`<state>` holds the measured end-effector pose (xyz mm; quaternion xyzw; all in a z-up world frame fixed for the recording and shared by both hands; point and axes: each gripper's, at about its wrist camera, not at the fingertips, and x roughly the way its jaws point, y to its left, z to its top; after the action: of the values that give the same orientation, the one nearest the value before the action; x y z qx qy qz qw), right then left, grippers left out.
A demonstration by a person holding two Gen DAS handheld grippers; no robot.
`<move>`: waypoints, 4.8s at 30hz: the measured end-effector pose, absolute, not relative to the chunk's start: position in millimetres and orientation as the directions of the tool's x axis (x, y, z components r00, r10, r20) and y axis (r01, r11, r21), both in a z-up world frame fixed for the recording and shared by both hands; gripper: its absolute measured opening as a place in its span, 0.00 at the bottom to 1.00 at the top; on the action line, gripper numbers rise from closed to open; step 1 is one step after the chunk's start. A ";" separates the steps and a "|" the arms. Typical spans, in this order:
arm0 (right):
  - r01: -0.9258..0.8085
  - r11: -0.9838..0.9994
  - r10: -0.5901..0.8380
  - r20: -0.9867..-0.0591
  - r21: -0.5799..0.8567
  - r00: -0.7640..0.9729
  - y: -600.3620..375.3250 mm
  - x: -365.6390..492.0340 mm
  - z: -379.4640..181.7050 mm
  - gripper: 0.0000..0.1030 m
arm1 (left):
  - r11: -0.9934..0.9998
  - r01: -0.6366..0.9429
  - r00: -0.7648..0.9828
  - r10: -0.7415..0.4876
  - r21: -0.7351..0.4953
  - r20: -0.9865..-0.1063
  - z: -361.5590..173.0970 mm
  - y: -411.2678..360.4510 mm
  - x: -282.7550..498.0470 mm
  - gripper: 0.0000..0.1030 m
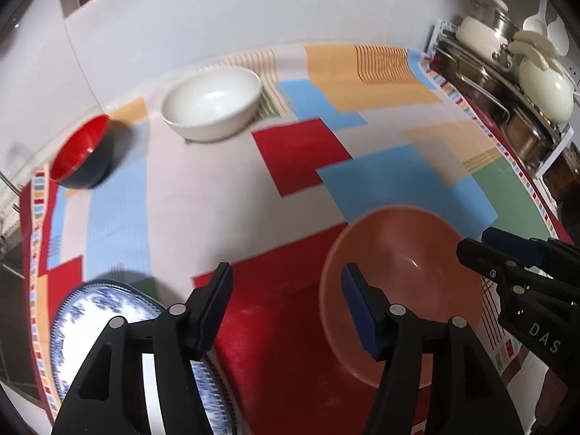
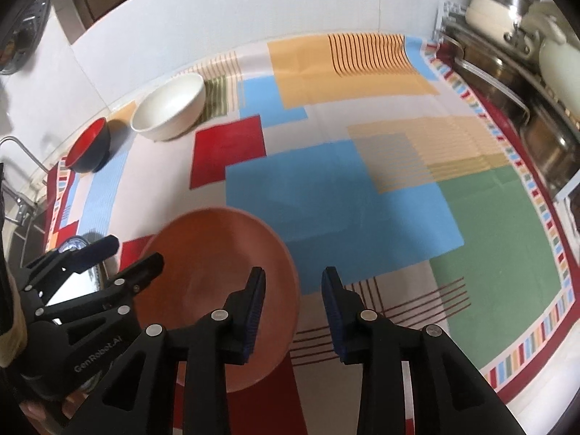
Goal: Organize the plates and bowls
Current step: 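Open both tools and lift them away from the pink bowl, then move both tools to the rim of the white bowl, then close the left tool on the white bowl rim while the right tool also closes, then lift the white bowl with both tools and carry it toward the plate stack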
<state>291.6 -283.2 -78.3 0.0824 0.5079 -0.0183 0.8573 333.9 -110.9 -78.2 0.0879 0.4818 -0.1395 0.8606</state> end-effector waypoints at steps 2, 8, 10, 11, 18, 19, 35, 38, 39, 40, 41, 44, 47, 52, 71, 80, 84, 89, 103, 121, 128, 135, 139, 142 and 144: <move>0.105 0.988 0.047 -0.866 0.114 0.498 -279.6 293.5 -72.2 0.39 | 0.948 0.315 0.530 -0.143 0.038 -0.836 -68.0 -104.7 335.0 0.65; 0.068 0.990 0.070 -0.838 0.127 0.542 -268.2 310.0 -57.8 0.43 | 0.962 0.265 0.603 -0.105 0.074 -0.791 -44.9 -84.0 349.1 0.73; 0.050 0.988 0.093 -0.831 0.143 0.548 -262.9 318.9 -55.5 0.43 | 0.965 0.251 0.609 -0.097 0.075 -0.787 -40.8 -77.2 356.0 0.73; 0.044 0.989 0.095 -0.830 0.143 0.549 -260.2 322.5 -54.7 0.43 | 0.968 0.241 0.613 -0.092 0.075 -0.785 -38.1 -72.1 361.1 0.73; -0.012 0.992 0.114 -0.819 0.129 0.562 -237.7 353.8 -46.3 0.43 | 0.978 0.188 0.638 -0.054 0.088 -0.768 -25.4 -50.4 383.8 0.73; -0.020 0.992 0.117 -0.818 0.128 0.563 -235.3 357.9 -45.4 0.43 | 0.979 0.185 0.640 -0.051 0.089 -0.767 -23.4 -48.0 387.0 0.73; -0.108 0.988 0.155 -0.798 0.113 0.582 -208.2 444.3 -29.8 0.43 | 0.977 0.182 0.648 -0.037 0.108 -0.761 -18.0 -27.4 470.0 0.73; -0.111 0.987 0.160 -0.795 0.117 0.585 -207.3 463.2 -32.0 0.43 | 0.978 0.182 0.647 -0.039 0.104 -0.762 -22.1 -25.5 487.7 0.73; -0.114 0.986 0.166 -0.794 0.122 0.584 -207.0 469.6 -33.5 0.43 | 0.979 0.182 0.647 -0.045 0.096 -0.761 -23.8 -24.8 493.0 0.73; -0.114 0.985 0.169 -0.795 0.126 0.583 -206.7 476.4 -35.3 0.43 | 0.978 0.186 0.645 -0.052 0.091 -0.762 -26.1 -24.7 499.1 0.73; -0.112 0.985 0.172 -0.795 0.131 0.582 -207.0 481.3 -37.0 0.43 | 0.978 0.189 0.641 -0.052 0.091 -0.766 -28.6 -25.2 504.9 0.73; -0.110 0.982 0.186 -0.803 0.151 0.566 -207.1 498.3 -44.8 0.43 | 0.977 0.195 0.629 -0.053 0.091 -0.776 -38.6 -25.2 520.3 0.72; -0.104 0.981 0.192 -0.818 0.162 0.542 -206.8 513.1 -54.9 0.43 | 0.976 0.197 0.607 -0.050 0.089 -0.793 -49.8 -24.4 535.2 0.72; -0.102 0.981 0.194 -0.843 0.165 0.501 -204.2 534.1 -72.8 0.42 | 0.976 0.204 0.553 -0.053 0.074 -0.832 -71.1 -23.6 556.7 0.66; -0.112 0.978 0.204 -0.892 0.173 0.403 -198.5 566.3 -109.9 0.19 | 0.969 0.236 0.452 -0.049 0.066 -0.891 -114.8 -35.4 588.5 0.31; -0.111 0.979 0.202 -0.892 0.171 0.404 -197.0 563.6 -106.9 0.11 | 0.965 0.261 0.440 -0.095 0.026 -0.893 -116.4 -42.8 583.1 0.13; -0.107 0.978 0.206 -0.892 0.177 0.403 -197.9 561.6 -103.1 0.11 | 0.964 0.262 0.454 -0.092 0.034 -0.886 -109.4 -42.1 576.3 0.13; -0.108 0.978 0.209 -0.887 0.180 0.412 -200.7 549.8 -88.2 0.11 | 0.963 0.268 0.476 -0.117 0.017 -0.872 -94.6 -41.3 558.9 0.13; -0.101 0.984 0.179 -0.858 0.149 0.482 -204.2 495.6 -42.2 0.11 | 0.962 0.274 0.492 -0.162 -0.025 -0.855 -56.5 -52.9 475.1 0.13; -0.033 0.986 0.155 -0.833 0.162 0.532 -234.8 380.7 -20.9 0.11 | 0.944 0.328 0.515 -0.214 -0.039 -0.830 -36.7 -82.5 376.2 0.14; -0.009 0.989 0.125 -0.821 0.145 0.557 -244.1 345.0 -14.5 0.11 | 0.927 0.374 0.517 -0.237 -0.032 -0.822 -32.5 -95.3 349.3 0.14; 0.028 0.988 0.108 -0.822 0.149 0.559 -256.8 317.1 -17.7 0.11 | 0.910 0.414 0.515 -0.257 -0.026 -0.818 -30.5 -109.4 329.1 0.14; 0.052 0.987 0.099 -0.830 0.153 0.550 -264.3 305.8 -21.7 0.11 | 0.899 0.438 0.499 -0.259 -0.018 -0.827 -36.4 -118.0 322.2 0.14; 0.068 0.986 0.093 -0.838 0.153 0.538 -268.9 299.5 -26.2 0.11 | 0.894 0.448 0.481 -0.261 -0.021 -0.837 -42.9 -123.2 319.2 0.15; 0.078 0.985 0.088 -0.843 0.152 0.530 -271.0 296.4 -29.7 0.11 | 0.892 0.452 0.466 -0.259 -0.024 -0.846 -48.8 -126.4 317.4 0.14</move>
<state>296.4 -271.0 -29.6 0.0858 0.4848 0.0030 0.8704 317.4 -126.4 -48.8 0.1020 0.4728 -0.2089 0.8500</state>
